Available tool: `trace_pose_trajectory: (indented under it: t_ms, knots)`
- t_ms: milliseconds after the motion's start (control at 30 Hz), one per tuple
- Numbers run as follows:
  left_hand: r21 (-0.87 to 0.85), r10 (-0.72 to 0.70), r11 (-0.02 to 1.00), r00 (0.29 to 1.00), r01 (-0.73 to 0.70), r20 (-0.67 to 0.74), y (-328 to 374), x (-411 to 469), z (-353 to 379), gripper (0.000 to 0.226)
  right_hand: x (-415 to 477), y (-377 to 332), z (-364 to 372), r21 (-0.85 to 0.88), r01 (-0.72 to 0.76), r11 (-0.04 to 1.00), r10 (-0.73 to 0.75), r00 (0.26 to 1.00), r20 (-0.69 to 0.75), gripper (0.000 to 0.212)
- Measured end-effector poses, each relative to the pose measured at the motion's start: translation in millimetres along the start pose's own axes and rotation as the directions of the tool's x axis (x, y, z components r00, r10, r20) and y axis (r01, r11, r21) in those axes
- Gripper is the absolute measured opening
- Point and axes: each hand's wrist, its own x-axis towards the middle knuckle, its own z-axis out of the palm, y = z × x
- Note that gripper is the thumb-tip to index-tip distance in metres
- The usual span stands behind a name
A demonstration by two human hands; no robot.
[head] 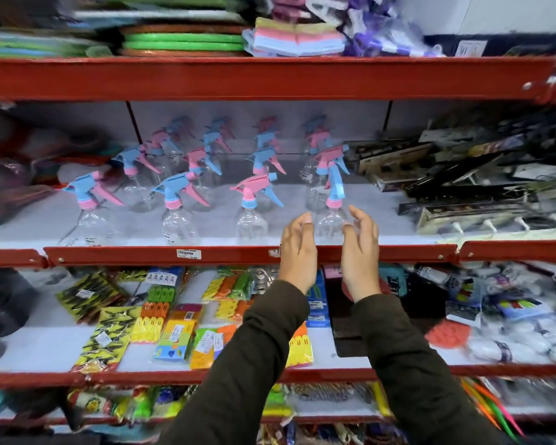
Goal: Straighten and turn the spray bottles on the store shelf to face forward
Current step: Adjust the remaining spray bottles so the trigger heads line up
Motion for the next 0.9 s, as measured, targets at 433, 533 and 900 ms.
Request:
trace_pose_trajectory:
  t_ms: [433,533,900]
  knots:
    - [0.027,-0.210,0.978,0.970,0.208,0.125,6.8,32.8,29.8,0.052,23.2,8.7,-7.3,-0.113,-0.109,0.988,0.131,0.966,0.221,0.047]
    - [0.004,-0.198,0.980,0.967,0.200,0.158,11.7,37.6,30.7,0.050,15.9,11.2,-10.4,-0.108,-0.114,0.988,0.136,0.965,0.226,0.052]
    - [0.008,-0.065,0.998,0.997,0.065,0.034,2.6,29.6,35.0,0.040,37.9,8.3,-17.5,-0.118,-0.174,0.978,0.197,0.954,0.224,0.053]
